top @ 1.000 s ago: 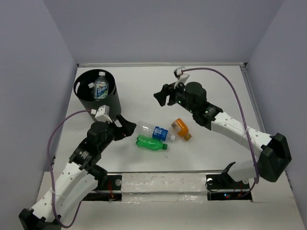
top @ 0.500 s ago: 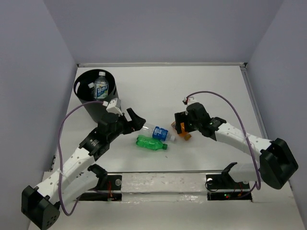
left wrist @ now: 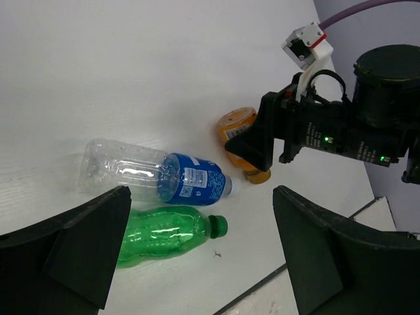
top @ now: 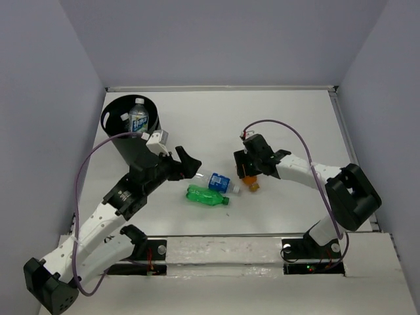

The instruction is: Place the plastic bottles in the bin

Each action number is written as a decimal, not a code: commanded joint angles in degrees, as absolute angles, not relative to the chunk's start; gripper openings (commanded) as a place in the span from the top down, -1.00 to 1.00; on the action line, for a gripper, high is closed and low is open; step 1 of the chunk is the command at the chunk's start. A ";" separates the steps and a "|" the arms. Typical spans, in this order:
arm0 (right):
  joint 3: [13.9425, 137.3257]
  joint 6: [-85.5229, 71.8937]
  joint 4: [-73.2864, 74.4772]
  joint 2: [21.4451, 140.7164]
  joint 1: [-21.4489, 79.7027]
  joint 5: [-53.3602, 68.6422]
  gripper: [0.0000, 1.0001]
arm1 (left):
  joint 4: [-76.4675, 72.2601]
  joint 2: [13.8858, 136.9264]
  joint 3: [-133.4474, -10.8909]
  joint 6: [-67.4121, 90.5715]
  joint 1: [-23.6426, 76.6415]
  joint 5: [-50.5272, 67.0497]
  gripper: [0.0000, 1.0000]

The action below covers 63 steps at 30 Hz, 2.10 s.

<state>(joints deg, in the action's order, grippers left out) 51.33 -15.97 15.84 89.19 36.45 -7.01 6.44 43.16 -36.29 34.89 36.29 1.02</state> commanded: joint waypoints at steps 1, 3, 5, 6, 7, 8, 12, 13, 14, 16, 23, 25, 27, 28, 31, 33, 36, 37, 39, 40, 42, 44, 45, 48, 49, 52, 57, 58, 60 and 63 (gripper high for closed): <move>56.94 -13.80 15.02 88.07 36.21 -9.13 -0.12 | 8.52 39.64 -43.23 26.29 36.65 2.19 -0.98; 57.92 -12.84 15.55 84.66 36.21 -9.93 -0.11 | 9.84 37.36 -44.56 22.51 36.56 2.02 -0.98; 60.46 -12.13 16.17 81.75 36.82 -10.89 -0.11 | 9.58 33.50 -45.44 20.58 36.56 1.06 -0.98; 61.60 -11.87 16.35 80.35 36.83 -11.07 -0.09 | 9.15 32.01 -45.44 19.87 36.65 0.62 -0.98; 63.00 -11.17 16.43 77.98 37.78 -11.07 -0.08 | 7.14 30.17 -45.18 18.73 36.65 0.62 -0.98; 64.67 -10.99 16.35 77.09 39.36 -10.47 -0.03 | 6.16 28.49 -44.65 18.29 36.56 -1.91 -0.98; 75.91 -9.41 13.02 78.13 45.41 -7.48 -0.01 | 1.85 18.58 -43.25 17.84 36.56 -9.04 -0.98; 80.98 -8.71 10.40 79.44 46.48 -5.82 -0.02 | 0.54 17.07 -42.37 17.67 36.65 -12.45 -0.98; 83.82 -8.61 9.15 82.93 47.45 -4.93 -0.02 | 0.44 15.75 -41.84 17.75 36.56 -14.39 -0.98; 92.14 -8.53 5.04 89.34 50.00 -2.48 -0.03 | 0.44 11.36 -40.44 18.01 36.30 -19.91 -0.98; 123.33 -11.24 0.62 110.63 53.08 6.65 -0.03 | 3.16 5.89 -38.94 19.25 34.01 -22.85 -0.98; 130.48 -13.08 -2.10 118.77 53.61 9.04 -0.03 | 3.86 5.80 -39.20 19.60 33.93 -24.34 -0.98; 140.68 -14.41 -3.59 124.34 53.61 11.25 -0.03 | 4.57 5.71 -39.46 20.21 33.14 -25.48 -0.98; 143.15 -15.55 -6.30 129.06 54.22 11.25 -0.03 | 5.09 5.71 -39.55 20.91 32.70 -26.10 -0.98; 146.43 -17.66 -13.42 134.02 54.84 10.81 -0.03 | 5.27 4.84 -39.46 21.44 31.82 -26.37 -0.98; 145.37 -18.54 -21.42 137.27 55.37 8.62 -0.03 | 5.45 4.31 -39.46 21.53 31.82 -26.63 -0.98; 148.52 -19.25 -23.56 142.63 55.98 8.26 -0.07 | 5.45 4.48 -39.46 21.45 31.82 -26.63 -0.98; 149.84 -19.16 -22.77 143.69 55.99 8.44 -0.12 | 5.28 4.48 -39.46 21.53 31.82 -26.54 -0.98; 150.03 -18.90 -22.06 144.41 56.51 9.23 -0.47 | 5.19 4.75 -39.38 21.36 31.90 -26.37 -0.98; 149.16 -18.72 -21.71 144.06 56.51 9.49 -0.68 | 5.19 4.66 -39.38 21.27 31.82 -26.45 -0.98; 145.30 -18.11 -20.74 141.44 56.51 9.58 -0.79 | 5.27 4.92 -39.38 21.18 31.82 -26.89 -0.98; 140.04 -17.93 -21.18 139.05 56.51 9.49 -0.86 | 4.92 5.27 -39.64 21.09 31.82 -26.98 -0.98; 138.70 -17.76 -20.92 136.87 56.51 9.67 -0.87 | 6.23 6.67 -42.51 21.27 31.82 -26.03 -0.98; 133.18 -17.23 -20.74 132.90 56.51 10.02 -0.88 | 10.53 12.97 -49.98 21.44 31.82 -25.14 -0.98; 131.68 -17.14 -20.66 131.50 56.51 9.85 -0.89 | 13.16 14.66 -52.71 20.92 31.82 -24.70 -0.98; 124.14 -16.62 -21.27 125.00 56.51 8.27 -0.86 | 17.38 20.29 -60.80 20.39 31.90 -25.04 -0.98; 108.40 -15.82 -21.62 110.50 55.46 2.91 -0.69 | 21.35 28.38 -64.95 20.83 31.82 -27.51 -0.98; 101.67 -15.30 -21.71 108.04 55.46 2.03 -0.65 | 21.97 29.87 -65.30 20.83 31.82 -27.86 -0.98; 94.26 -14.94 -21.62 100.16 54.85 -2.17 -0.59 | 21.89 34.00 -65.92 20.39 31.82 -28.04 -0.99; 79.84 -14.68 -21.10 92.49 54.32 -5.00 -0.40 | 22.41 40.41 -67.06 20.21 31.82 -29.35 -0.98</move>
